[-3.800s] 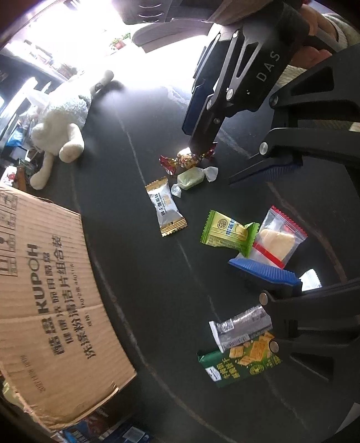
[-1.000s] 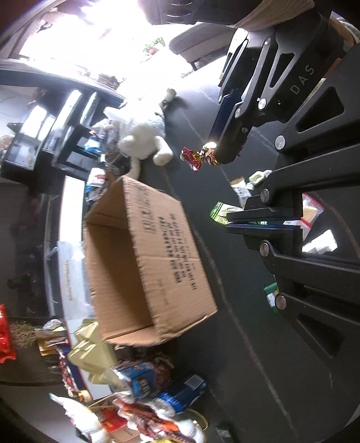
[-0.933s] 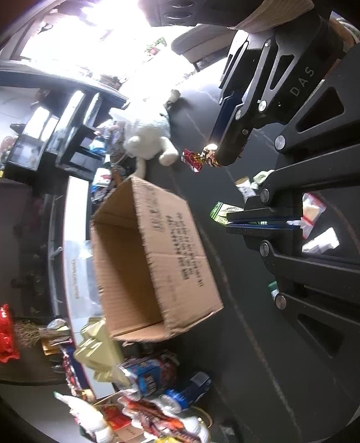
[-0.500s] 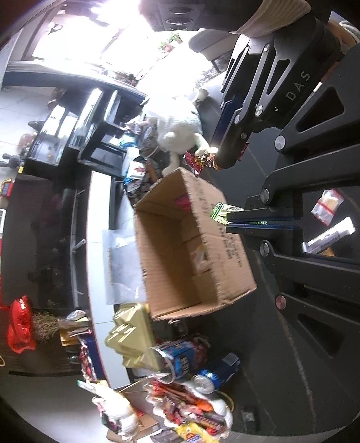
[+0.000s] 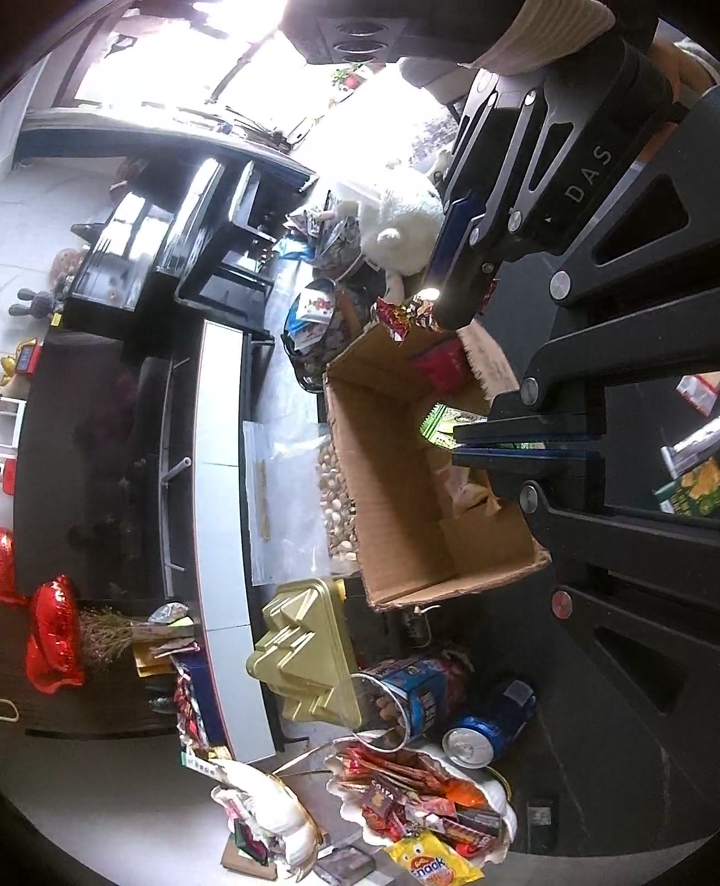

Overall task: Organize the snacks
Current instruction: 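Lift both held snacks and carry them over the cardboard box, then open both tools to drop the snacks into the box, then move both open tools back down to the snacks on the table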

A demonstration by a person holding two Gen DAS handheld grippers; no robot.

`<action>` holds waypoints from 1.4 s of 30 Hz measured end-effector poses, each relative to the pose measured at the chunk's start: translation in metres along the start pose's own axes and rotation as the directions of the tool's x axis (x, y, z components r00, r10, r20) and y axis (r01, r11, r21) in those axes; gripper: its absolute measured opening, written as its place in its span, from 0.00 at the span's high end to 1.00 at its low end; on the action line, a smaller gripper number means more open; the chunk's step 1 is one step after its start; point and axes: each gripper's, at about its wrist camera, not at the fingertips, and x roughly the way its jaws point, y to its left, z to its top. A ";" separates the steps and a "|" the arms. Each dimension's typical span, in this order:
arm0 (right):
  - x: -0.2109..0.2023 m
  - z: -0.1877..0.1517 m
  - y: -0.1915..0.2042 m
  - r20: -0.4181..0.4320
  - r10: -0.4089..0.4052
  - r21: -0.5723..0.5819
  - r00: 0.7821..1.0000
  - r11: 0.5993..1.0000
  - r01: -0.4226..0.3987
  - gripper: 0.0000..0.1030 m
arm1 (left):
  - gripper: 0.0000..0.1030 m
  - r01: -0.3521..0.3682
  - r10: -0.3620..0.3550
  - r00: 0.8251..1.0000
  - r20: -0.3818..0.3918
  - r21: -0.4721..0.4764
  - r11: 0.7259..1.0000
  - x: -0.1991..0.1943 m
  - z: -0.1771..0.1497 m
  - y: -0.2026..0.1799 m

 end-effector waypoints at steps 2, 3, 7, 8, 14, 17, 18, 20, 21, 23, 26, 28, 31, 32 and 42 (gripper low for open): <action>0.007 0.004 -0.001 -0.004 0.002 -0.003 1.000 1.000 -0.002 0.79 | 0.97 0.001 -0.001 1.000 -0.008 -0.005 1.000 0.008 0.004 0.003; 0.010 0.005 -0.002 -0.005 0.001 -0.005 1.000 1.000 -0.001 0.79 | 0.97 0.000 0.000 1.000 -0.010 -0.007 1.000 0.012 0.006 0.005; 0.027 0.012 -0.007 -0.021 -0.003 -0.007 1.000 1.000 0.003 0.79 | 0.96 -0.013 0.013 1.000 -0.017 -0.007 1.000 0.028 0.012 0.012; 0.030 0.013 -0.008 -0.022 -0.005 -0.006 1.000 1.000 0.005 0.79 | 0.96 -0.017 0.017 1.000 -0.018 -0.007 1.000 0.032 0.013 0.013; 0.045 0.012 -0.013 -0.024 -0.067 -0.024 0.997 0.997 0.067 0.68 | 0.78 -0.049 0.049 0.998 -0.025 -0.009 0.999 0.044 0.010 0.021; 0.044 0.006 -0.014 -0.034 -0.060 -0.024 0.998 0.998 0.060 0.68 | 0.76 -0.035 0.035 0.999 -0.033 -0.018 0.999 0.040 0.002 0.022; 0.043 0.002 -0.015 -0.036 -0.053 -0.020 0.998 0.998 0.052 0.68 | 0.75 -0.029 0.028 0.999 -0.037 -0.020 0.999 0.038 -0.003 0.022; 0.039 -0.004 -0.013 -0.039 -0.043 -0.026 0.998 0.999 0.042 0.68 | 0.75 -0.031 0.031 0.999 -0.032 -0.010 0.999 0.032 -0.012 0.021; 0.035 -0.009 -0.011 -0.039 -0.041 -0.030 0.998 0.999 0.040 0.68 | 0.75 -0.034 0.034 0.999 -0.029 -0.006 0.999 0.029 -0.015 0.020; 0.029 -0.016 -0.007 -0.040 -0.031 -0.041 0.999 0.999 0.030 0.68 | 0.75 -0.031 0.031 0.999 -0.026 -0.002 1.000 0.022 -0.023 0.019; 0.022 -0.024 -0.003 -0.043 -0.018 -0.041 0.999 0.999 0.016 0.68 | 0.74 -0.021 0.021 1.000 -0.021 -0.006 1.000 0.011 -0.033 0.018; 0.016 -0.031 0.000 -0.040 -0.009 -0.038 0.999 0.999 0.007 0.68 | 0.74 -0.025 0.025 1.000 -0.013 -0.008 1.000 0.004 -0.040 0.018; 0.010 -0.040 0.004 -0.042 -0.006 -0.041 0.999 0.999 0.004 0.68 | 0.72 -0.033 0.033 0.999 -0.006 0.000 0.999 -0.005 -0.050 0.017; 0.008 -0.044 0.004 -0.044 -0.003 -0.037 0.999 0.999 0.001 0.68 | 0.72 -0.031 0.031 0.999 -0.006 0.001 1.000 -0.008 -0.053 0.016; -0.008 -0.078 0.000 -0.079 -0.013 -0.020 0.997 1.000 0.011 0.68 | 0.72 -0.014 0.014 0.999 -0.046 -0.008 1.000 -0.017 -0.087 0.006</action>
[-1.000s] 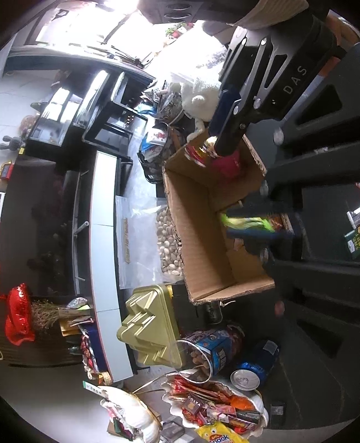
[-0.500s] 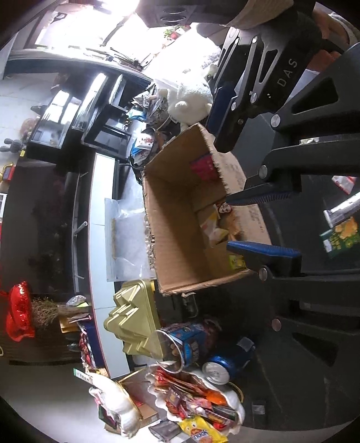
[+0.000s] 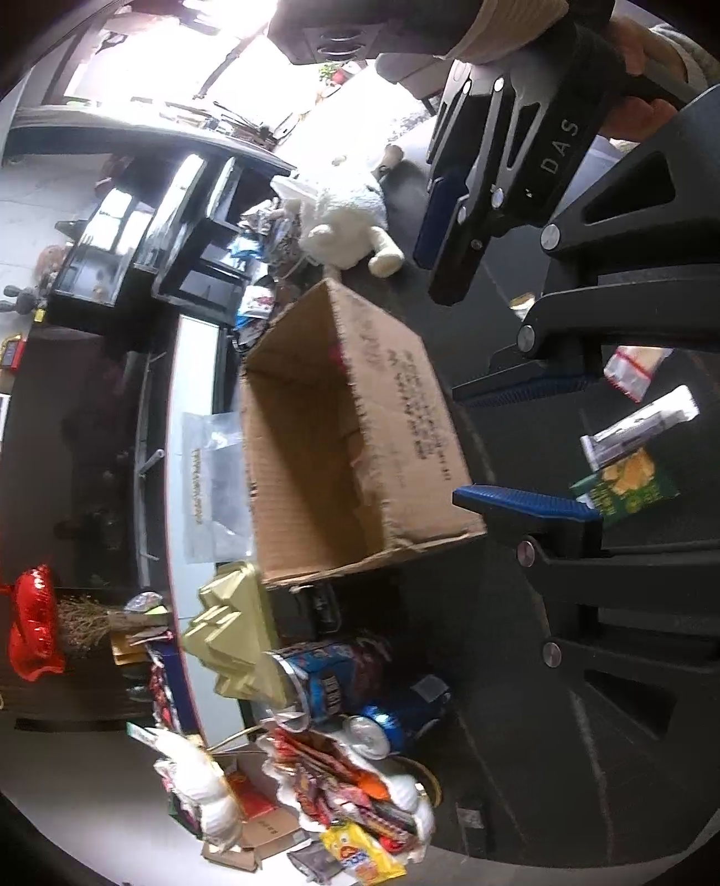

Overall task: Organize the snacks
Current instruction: 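Move both open tools back down to the snacks on the table, then grasp the silver-wrapped bar with the left tool while the right grasps the pale green candy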

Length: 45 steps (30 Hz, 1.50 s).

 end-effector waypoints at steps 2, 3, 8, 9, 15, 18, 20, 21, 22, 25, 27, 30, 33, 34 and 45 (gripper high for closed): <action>-0.001 -0.006 -0.003 -0.013 -0.008 0.008 1.000 1.000 0.008 0.68 | 0.69 -0.015 0.015 1.000 -0.027 -0.008 1.000 0.003 -0.007 -0.002; -0.002 -0.010 -0.005 -0.020 -0.010 0.010 1.000 1.000 0.011 0.68 | 0.68 -0.023 0.023 0.999 -0.037 -0.010 1.000 0.005 -0.010 -0.003; 0.000 -0.025 -0.013 -0.058 -0.020 0.037 0.998 0.999 0.022 0.68 | 0.68 -0.027 0.024 0.996 -0.081 -0.037 0.999 0.012 -0.028 -0.007; 0.001 -0.029 -0.015 -0.063 -0.019 0.042 0.998 0.999 0.022 0.68 | 0.68 -0.025 0.021 0.996 -0.087 -0.042 0.999 0.013 -0.031 -0.008; 0.008 -0.049 -0.026 -0.099 -0.038 0.064 0.994 0.997 0.044 0.68 | 0.63 -0.037 0.025 0.990 -0.140 -0.082 0.996 0.025 -0.054 -0.012; 0.013 -0.057 -0.032 -0.116 -0.065 0.067 0.991 0.995 0.073 0.68 | 0.63 -0.051 0.031 0.984 -0.174 -0.112 0.992 0.035 -0.066 -0.011; 0.017 -0.063 -0.038 -0.134 -0.073 0.073 0.988 0.994 0.083 0.68 | 0.63 -0.053 0.028 0.980 -0.198 -0.127 0.991 0.042 -0.072 -0.012; 0.019 -0.065 -0.040 -0.143 -0.073 0.075 0.987 0.994 0.084 0.68 | 0.63 -0.053 0.024 0.978 -0.209 -0.135 0.989 0.045 -0.075 -0.013; 0.021 -0.068 -0.043 -0.151 -0.071 0.083 0.986 0.993 0.084 0.68 | 0.63 -0.056 0.024 0.975 -0.219 -0.145 0.988 0.049 -0.078 -0.013; 0.027 -0.076 -0.050 -0.173 -0.063 0.100 0.983 0.992 0.081 0.68 | 0.63 -0.056 0.015 0.971 -0.240 -0.166 0.985 0.057 -0.087 -0.017; 0.031 -0.081 -0.055 -0.187 -0.053 0.115 0.981 0.991 0.075 0.68 | 0.63 -0.057 0.011 0.967 -0.255 -0.176 0.983 0.062 -0.091 -0.019; 0.037 -0.087 -0.061 -0.205 -0.045 0.131 0.978 0.989 0.073 0.68 | 0.64 -0.057 0.000 0.961 -0.278 -0.199 0.978 0.070 -0.098 -0.020; 0.044 -0.091 -0.066 -0.221 -0.049 0.149 0.974 0.985 0.083 0.68 | 0.64 -0.053 -0.017 0.956 -0.293 -0.229 0.972 0.076 -0.101 -0.019; 0.046 -0.092 -0.067 -0.224 -0.048 0.159 0.973 0.984 0.085 0.68 | 0.64 -0.055 -0.018 0.954 -0.299 -0.232 0.971 0.078 -0.101 -0.019; 0.068 -0.108 -0.076 -0.278 -0.036 0.192 0.960 0.977 0.092 0.68 | 0.72 -0.082 -0.017 0.934 -0.357 -0.261 0.962 0.102 -0.114 -0.018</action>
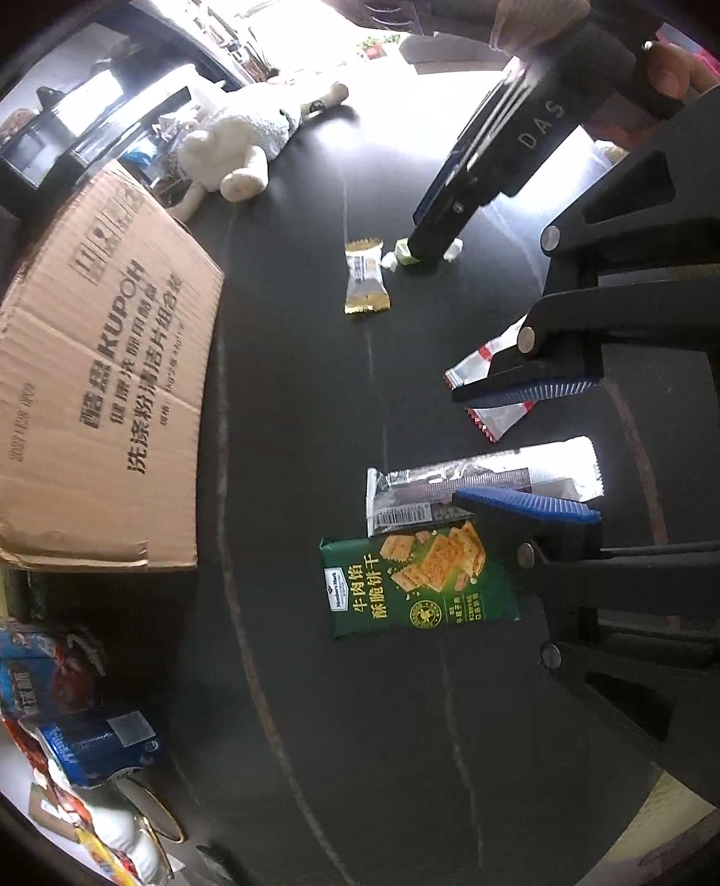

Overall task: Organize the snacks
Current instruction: 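Grasp the silver-wrapped bar with the left tool while the right grasps the pale green candy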

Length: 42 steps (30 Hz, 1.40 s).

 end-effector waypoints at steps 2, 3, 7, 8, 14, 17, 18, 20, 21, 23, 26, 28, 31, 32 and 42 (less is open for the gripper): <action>0.003 0.000 -0.003 -0.003 -0.006 0.006 1.000 1.000 0.006 0.68 | 0.72 -0.019 0.019 1.000 0.002 0.007 1.000 0.002 0.000 -0.001; 0.004 0.000 -0.004 -0.005 -0.010 0.007 1.000 1.000 0.010 0.68 | 0.72 -0.025 0.025 1.000 0.001 0.007 1.000 0.003 0.000 0.000; 0.010 0.002 -0.005 -0.014 -0.013 0.010 1.000 1.000 0.013 0.68 | 0.72 -0.048 0.048 0.999 -0.015 0.005 0.999 0.010 0.001 0.000; 0.010 0.003 -0.005 -0.013 -0.016 0.007 1.000 1.000 0.016 0.68 | 0.72 -0.050 0.050 0.999 -0.016 0.003 0.999 0.012 0.001 0.000; 0.009 0.003 -0.003 -0.017 -0.017 0.002 1.000 1.000 0.017 0.68 | 0.72 -0.041 0.041 0.998 -0.041 0.003 0.999 0.021 0.003 -0.002; 0.009 0.005 -0.001 -0.018 -0.024 -0.009 1.000 1.000 0.024 0.68 | 0.72 -0.043 0.043 0.998 -0.046 0.004 0.999 0.026 0.004 -0.004; 0.010 0.006 -0.001 -0.019 -0.024 -0.008 1.000 1.000 0.024 0.68 | 0.72 -0.043 0.044 0.998 -0.050 0.006 0.999 0.027 0.005 -0.005; 0.013 0.008 -0.002 -0.027 -0.021 0.002 0.999 1.000 0.022 0.68 | 0.72 -0.040 0.040 0.997 -0.059 0.003 0.999 0.031 0.005 -0.005; 0.014 0.009 -0.003 -0.030 -0.016 0.007 0.999 1.000 0.016 0.68 | 0.72 -0.036 0.036 0.997 -0.062 0.003 0.999 0.033 0.006 -0.005; 0.017 0.009 -0.003 -0.035 -0.015 0.008 0.999 1.000 0.016 0.68 | 0.72 -0.039 0.040 0.997 -0.059 0.005 0.999 0.033 0.006 -0.006; 0.023 0.009 -0.004 -0.058 0.004 0.019 0.998 1.000 -0.003 0.68 | 0.72 -0.033 0.034 0.998 -0.058 0.005 0.999 0.034 0.007 -0.006; 0.025 0.010 -0.004 -0.057 0.009 0.024 0.998 1.000 -0.008 0.68 | 0.73 -0.034 0.034 0.998 -0.053 0.007 0.999 0.034 0.007 -0.005; 0.027 0.010 -0.001 -0.053 -0.005 0.007 0.999 1.000 0.005 0.68 | 0.78 -0.031 0.031 0.998 -0.047 0.007 1.000 0.034 0.007 -0.003; 0.028 0.010 0.000 -0.054 -0.006 0.003 0.999 1.000 0.006 0.68 | 0.78 -0.028 0.029 0.999 -0.046 0.008 1.000 0.035 0.008 -0.002; 0.019 0.004 0.015 -0.033 -0.004 -0.026 0.999 1.000 0.003 0.78 | 0.82 -0.015 0.016 0.999 -0.033 0.021 1.000 0.028 0.004 0.007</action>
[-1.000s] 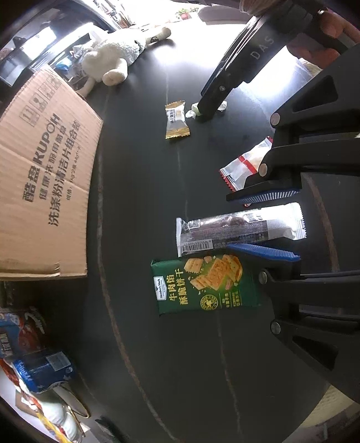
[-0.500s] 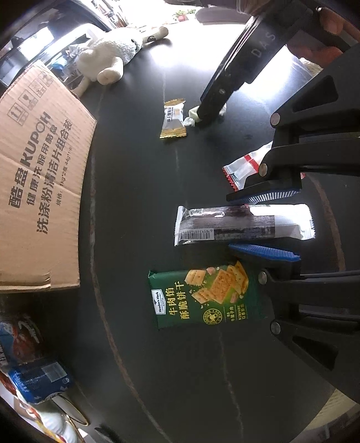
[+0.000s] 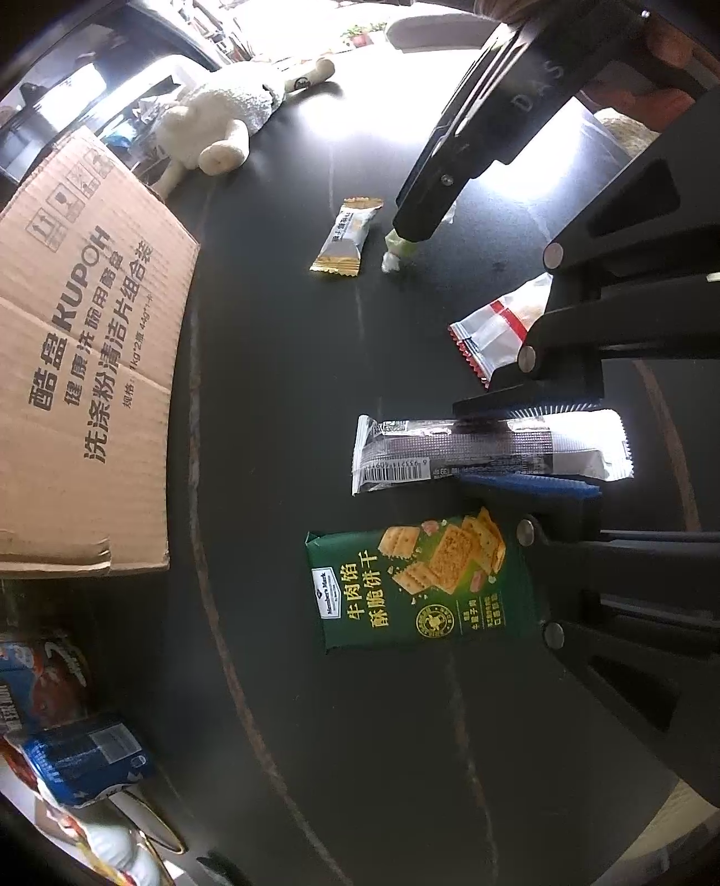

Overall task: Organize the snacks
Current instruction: 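Grasp the silver-wrapped bar with the left tool while the right grasps the pale green candy, then lift both held snacks and carry them over the cardboard box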

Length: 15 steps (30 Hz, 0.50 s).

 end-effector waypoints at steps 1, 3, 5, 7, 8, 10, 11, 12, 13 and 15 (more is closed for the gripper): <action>-0.002 -0.001 0.003 0.001 -0.001 -0.009 1.000 1.000 0.001 0.78 | 0.82 0.008 -0.008 1.000 0.000 -0.001 1.000 -0.001 -0.001 0.001; -0.004 -0.004 0.008 0.003 0.000 -0.026 1.000 1.000 0.000 0.78 | 0.82 0.015 -0.015 1.000 0.005 0.000 1.000 -0.004 -0.003 0.004; -0.007 -0.006 0.013 0.007 0.002 -0.037 1.000 0.999 -0.001 0.78 | 0.82 0.020 -0.020 1.000 0.015 0.003 1.000 -0.009 -0.004 0.005; -0.013 -0.007 0.015 0.014 0.003 -0.037 1.000 0.999 -0.002 0.78 | 0.82 0.026 -0.026 0.999 0.027 0.007 1.000 -0.015 -0.004 0.006; -0.015 -0.007 0.015 0.018 0.006 -0.034 1.000 0.999 -0.006 0.78 | 0.82 0.029 -0.030 0.999 0.034 0.009 1.000 -0.018 -0.004 0.006; -0.020 -0.008 0.017 0.024 0.008 -0.036 1.000 0.999 -0.007 0.78 | 0.82 0.030 -0.031 0.998 0.056 0.023 0.999 -0.027 -0.004 0.006; -0.023 -0.009 0.018 0.029 0.011 -0.040 1.000 0.999 -0.010 0.78 | 0.82 0.029 -0.031 0.997 0.068 0.030 0.999 -0.032 -0.004 0.005; -0.025 -0.010 0.020 0.032 0.013 -0.044 0.999 0.999 -0.012 0.78 | 0.82 0.030 -0.032 0.996 0.079 0.037 0.999 -0.036 -0.004 0.004; -0.028 -0.011 0.022 0.038 0.015 -0.044 0.999 0.999 -0.014 0.78 | 0.82 0.032 -0.036 0.996 0.087 0.044 0.999 -0.041 -0.004 0.004; -0.033 -0.010 0.025 0.051 0.024 -0.051 0.998 0.998 -0.021 0.78 | 0.82 0.044 -0.049 0.994 0.099 0.056 0.997 -0.049 -0.004 0.002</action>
